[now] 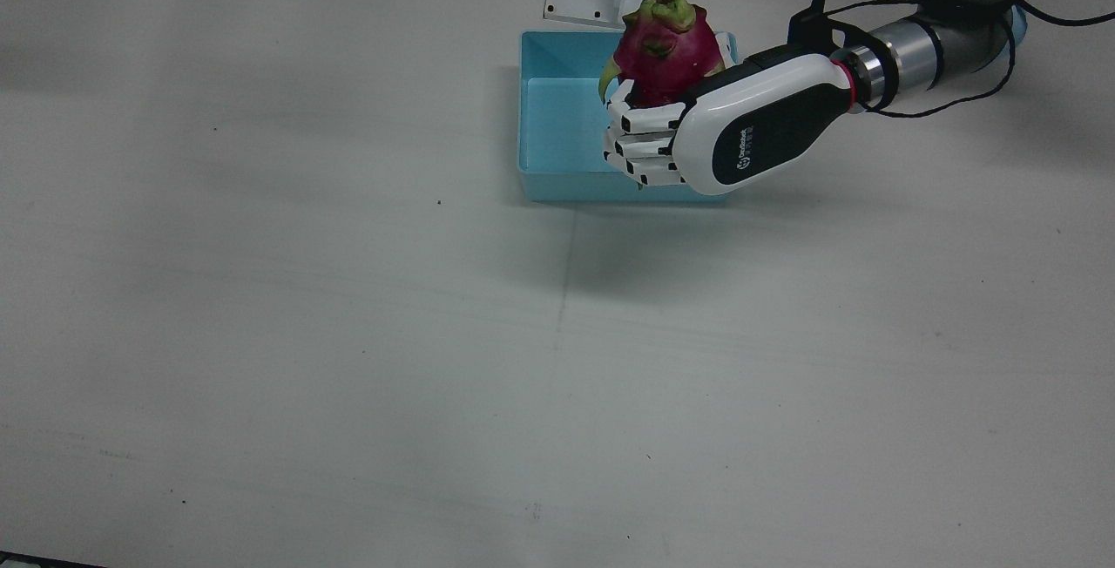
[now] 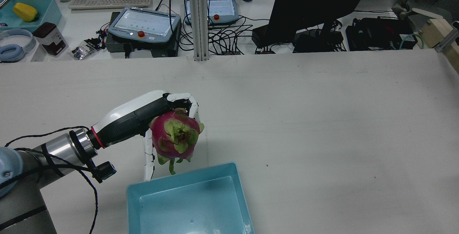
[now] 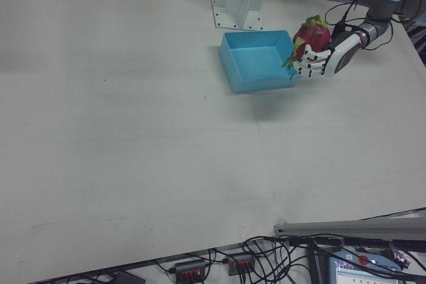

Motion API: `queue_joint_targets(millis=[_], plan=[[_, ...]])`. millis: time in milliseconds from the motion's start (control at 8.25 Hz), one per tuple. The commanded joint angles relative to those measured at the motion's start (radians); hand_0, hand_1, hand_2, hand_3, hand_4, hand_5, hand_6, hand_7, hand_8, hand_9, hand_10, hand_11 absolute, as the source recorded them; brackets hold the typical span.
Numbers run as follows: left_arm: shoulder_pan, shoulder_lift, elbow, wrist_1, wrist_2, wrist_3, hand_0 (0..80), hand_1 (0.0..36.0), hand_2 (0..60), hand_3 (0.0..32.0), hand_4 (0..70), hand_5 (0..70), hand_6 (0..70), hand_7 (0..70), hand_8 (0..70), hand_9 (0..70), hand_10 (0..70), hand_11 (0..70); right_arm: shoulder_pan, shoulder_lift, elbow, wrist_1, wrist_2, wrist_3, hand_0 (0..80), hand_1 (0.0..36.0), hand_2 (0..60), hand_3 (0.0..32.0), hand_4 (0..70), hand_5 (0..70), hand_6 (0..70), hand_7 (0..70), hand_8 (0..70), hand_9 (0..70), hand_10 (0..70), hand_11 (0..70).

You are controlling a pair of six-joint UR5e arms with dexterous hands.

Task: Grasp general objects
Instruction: 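Carry the dragon fruit with the left hand over the blue tray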

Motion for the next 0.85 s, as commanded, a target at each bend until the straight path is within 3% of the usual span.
queue_joint_targets(millis=[0,242,364,485,606,727], plan=[[0.092,-0.041,0.003,0.022,-0.073,0.003,50.0,26.8,60.0,0.0,27.1,70.0,31.8,70.0,25.9,42.8,27.8,41.8,0.002,0.000,0.000,0.000,0.000,0.000,0.0,0.0,0.0,0.0,0.0,0.0,0.0,0.0,0.0,0.0,0.0,0.0],[0.095,-0.043,0.000,0.021,-0.066,0.002,49.9,25.7,60.0,0.0,26.6,70.0,31.3,69.3,25.1,41.8,26.7,40.3,0.000,0.000,0.000,0.000,0.000,0.000,0.0,0.0,0.0,0.0,0.0,0.0,0.0,0.0,0.0,0.0,0.0,0.0],[0.107,-0.043,-0.002,0.021,-0.064,0.002,50.3,24.0,58.1,0.0,25.2,70.0,29.3,65.6,23.1,39.0,24.5,37.2,0.000,0.000,0.000,0.000,0.000,0.000,0.0,0.0,0.0,0.0,0.0,0.0,0.0,0.0,0.0,0.0,0.0,0.0],[0.123,-0.043,-0.003,0.021,-0.063,0.002,50.8,21.8,43.4,0.0,20.7,70.0,23.4,54.6,16.6,29.5,20.8,31.7,0.000,0.000,0.000,0.000,0.000,0.000,0.0,0.0,0.0,0.0,0.0,0.0,0.0,0.0,0.0,0.0,0.0,0.0],[0.133,-0.041,-0.005,0.021,-0.063,0.002,51.2,20.8,36.2,0.0,18.8,70.0,21.3,51.5,13.8,25.5,20.3,31.2,0.000,0.000,0.000,0.000,0.000,0.000,0.0,0.0,0.0,0.0,0.0,0.0,0.0,0.0,0.0,0.0,0.0,0.0],[0.132,-0.041,-0.005,0.021,-0.063,0.002,52.5,16.5,6.6,0.0,8.2,70.0,14.7,45.4,4.2,12.9,12.4,19.8,0.000,0.000,0.000,0.000,0.000,0.000,0.0,0.0,0.0,0.0,0.0,0.0,0.0,0.0,0.0,0.0,0.0,0.0]])
